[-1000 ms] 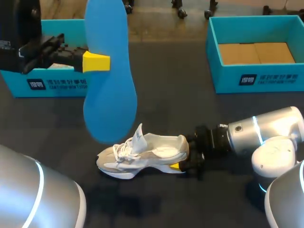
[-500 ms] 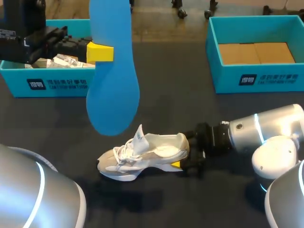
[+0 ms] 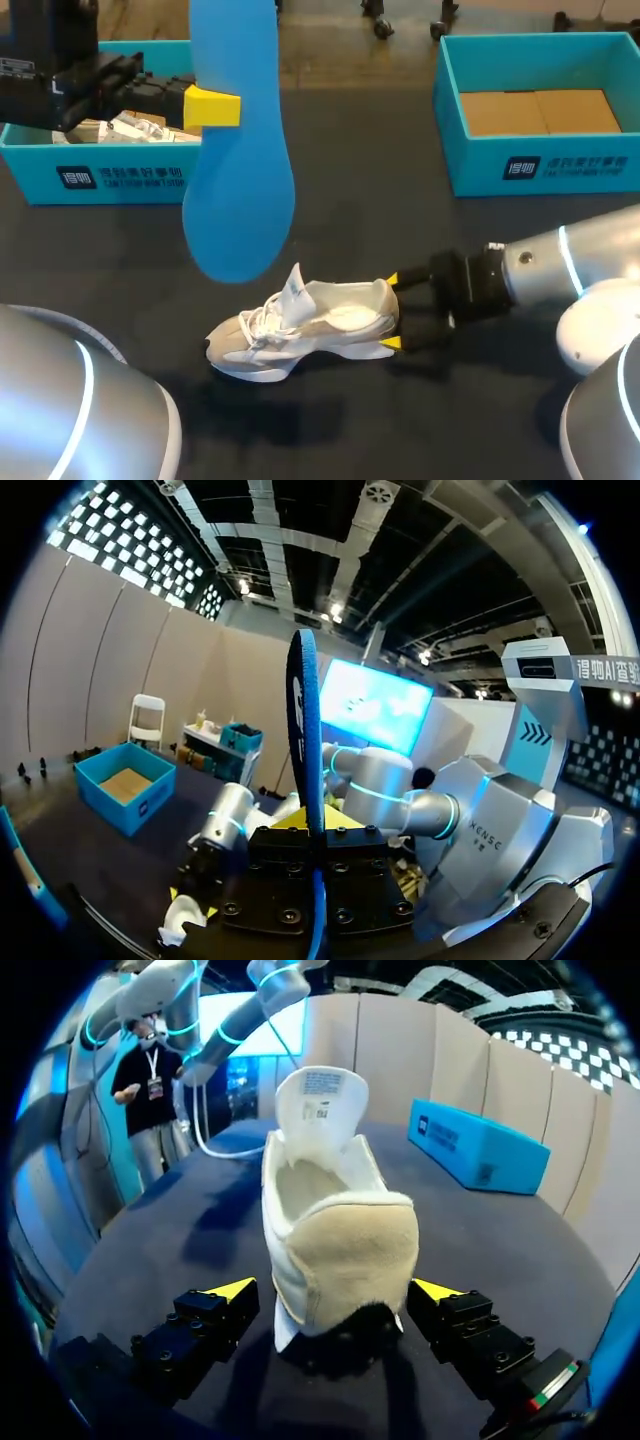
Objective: Take the shoe out of the shoebox, open the shoe tongue, remove and reinsert the insole, then place the shoe into the shoebox
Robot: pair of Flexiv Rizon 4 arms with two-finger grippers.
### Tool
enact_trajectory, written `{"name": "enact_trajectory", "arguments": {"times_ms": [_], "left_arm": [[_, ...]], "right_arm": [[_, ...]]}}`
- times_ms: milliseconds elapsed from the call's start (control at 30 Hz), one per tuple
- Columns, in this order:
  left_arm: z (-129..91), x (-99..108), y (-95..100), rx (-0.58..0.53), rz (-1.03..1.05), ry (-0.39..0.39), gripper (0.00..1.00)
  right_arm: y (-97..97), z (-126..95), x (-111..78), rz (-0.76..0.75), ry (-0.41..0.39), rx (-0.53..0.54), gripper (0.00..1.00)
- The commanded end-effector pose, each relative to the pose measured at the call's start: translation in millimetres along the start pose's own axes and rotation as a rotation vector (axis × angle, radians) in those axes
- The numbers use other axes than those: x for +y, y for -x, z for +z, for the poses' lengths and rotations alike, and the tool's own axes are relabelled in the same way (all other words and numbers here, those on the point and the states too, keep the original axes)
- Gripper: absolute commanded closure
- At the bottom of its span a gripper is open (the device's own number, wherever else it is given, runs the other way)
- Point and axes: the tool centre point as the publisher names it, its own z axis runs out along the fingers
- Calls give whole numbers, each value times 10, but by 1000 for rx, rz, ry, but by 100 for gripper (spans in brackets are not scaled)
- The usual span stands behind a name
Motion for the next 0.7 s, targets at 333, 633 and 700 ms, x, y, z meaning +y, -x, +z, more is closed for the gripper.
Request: {"name": "enact_trajectory", "arguments": {"times_ms": [333, 633, 700], "left_arm": [[11, -17, 26, 4, 0, 3, 100], [11, -17, 26, 4, 0, 3, 100], [11, -17, 26, 4, 0, 3, 100]], "right_arm": [[181, -439, 475, 81, -644, 177, 0], [94, -428, 657, 81, -933, 180, 0], [86, -442, 707, 74, -978, 153, 0]]}}
